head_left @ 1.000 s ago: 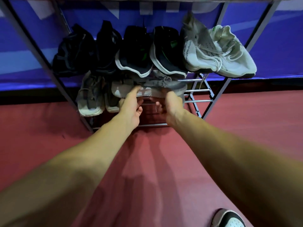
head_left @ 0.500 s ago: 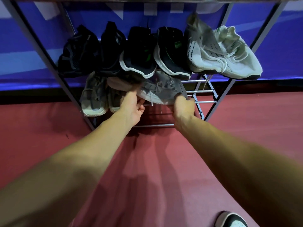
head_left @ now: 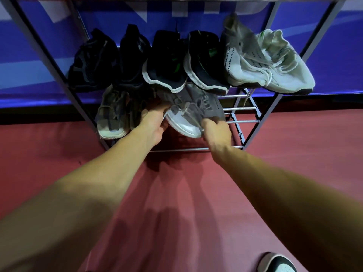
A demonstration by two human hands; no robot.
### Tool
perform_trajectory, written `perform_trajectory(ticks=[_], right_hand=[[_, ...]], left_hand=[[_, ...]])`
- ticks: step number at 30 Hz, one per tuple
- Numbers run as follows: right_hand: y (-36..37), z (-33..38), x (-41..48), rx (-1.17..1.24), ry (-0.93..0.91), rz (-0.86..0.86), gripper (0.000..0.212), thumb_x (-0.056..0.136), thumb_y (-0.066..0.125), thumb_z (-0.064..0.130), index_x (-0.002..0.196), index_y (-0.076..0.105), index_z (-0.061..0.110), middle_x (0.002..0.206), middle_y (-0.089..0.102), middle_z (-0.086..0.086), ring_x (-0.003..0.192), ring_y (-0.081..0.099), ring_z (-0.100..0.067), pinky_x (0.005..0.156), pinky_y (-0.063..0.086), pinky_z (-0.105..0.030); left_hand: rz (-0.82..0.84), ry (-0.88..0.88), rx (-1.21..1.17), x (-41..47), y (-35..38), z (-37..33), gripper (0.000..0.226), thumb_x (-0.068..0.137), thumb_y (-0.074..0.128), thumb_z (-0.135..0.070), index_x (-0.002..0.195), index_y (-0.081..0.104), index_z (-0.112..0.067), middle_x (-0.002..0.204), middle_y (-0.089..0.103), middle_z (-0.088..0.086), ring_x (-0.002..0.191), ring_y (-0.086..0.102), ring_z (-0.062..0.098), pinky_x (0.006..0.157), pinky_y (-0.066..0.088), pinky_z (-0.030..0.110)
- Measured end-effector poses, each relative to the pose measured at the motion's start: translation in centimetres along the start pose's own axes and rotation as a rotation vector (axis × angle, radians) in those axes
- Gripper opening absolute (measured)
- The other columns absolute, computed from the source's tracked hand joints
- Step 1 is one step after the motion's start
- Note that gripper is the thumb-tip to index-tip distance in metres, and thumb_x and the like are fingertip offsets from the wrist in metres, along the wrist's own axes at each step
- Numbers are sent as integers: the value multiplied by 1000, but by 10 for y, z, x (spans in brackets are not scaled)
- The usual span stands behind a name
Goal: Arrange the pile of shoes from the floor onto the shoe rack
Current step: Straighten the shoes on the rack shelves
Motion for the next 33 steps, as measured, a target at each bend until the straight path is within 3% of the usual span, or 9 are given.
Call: perform_trajectory(ticks=[3,7,10,14,19,22,26,30,33], right_hand=[[9,-6,0,48,29,150,11,67,58,22,69,66,15,64,60,0,63,54,-22,61,42,-32],[23,-11,-2,100,89,331,3,64,59,12,61,58,13,59,48,-6,50,36,-15,46,23,-26],[22,-10,-3,101,83,351,9,65,59,5,67,57,13,61,46,-7,51,32,-14,45,21,-26],[16,-12,7,95,36,405,34,73,62,4,44,54,19,46,46,4,46,36,-12,50,25,-29],[28,-11,0,-38,30,468,11,72,62,10,62,59,14,68,52,-11,70,42,-27,56,30,-34],[37,-14,-3,-9,53,457,10,72,63,5,70,55,11,61,46,-7,56,39,-22,50,26,-30],[38,-13,6,58,59,380,11,74,62,0,74,58,10,53,50,1,49,43,-13,44,30,-24],[35,-4,13,121,0,355,21,74,59,-6,73,58,16,46,60,10,44,55,-6,37,36,-14],[36,-3,17,196,-1,313,27,74,61,-9,83,64,16,66,73,2,72,73,-25,53,56,-22]], left_hand=[[108,-104,249,-3,6,5,7,88,70,-25,92,64,-26,81,66,-7,70,56,9,60,39,24],[159,-122,443,8,3,-3,11,93,65,-23,82,62,-25,79,62,-8,69,51,8,58,32,22],[167,-103,460,8,0,0,8,90,68,-21,84,64,-24,77,64,-10,70,53,5,60,34,21],[150,-116,443,8,-13,13,21,83,74,-12,100,65,-21,80,62,-6,71,53,6,58,37,21],[176,-113,337,8,-6,11,25,82,73,-3,105,70,-13,88,74,-2,83,67,13,72,48,27],[196,-81,470,7,-1,14,21,78,72,4,92,72,-11,87,75,1,92,70,19,85,53,32],[197,-90,819,5,-10,9,22,74,82,-14,92,70,-16,77,66,-2,66,56,8,52,42,18],[254,-210,807,8,-14,7,14,84,78,-19,91,67,-16,71,62,-6,58,55,1,39,39,10],[191,-146,747,15,-12,7,9,87,74,-15,85,65,-14,71,59,-3,60,53,1,37,36,7]])
Point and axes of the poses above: each hand's wrist, its own x-axis towards the middle knuckle, its own y-axis out of the palm, z = x × y, the point moved 8 cm from there along x, towards the middle knuckle
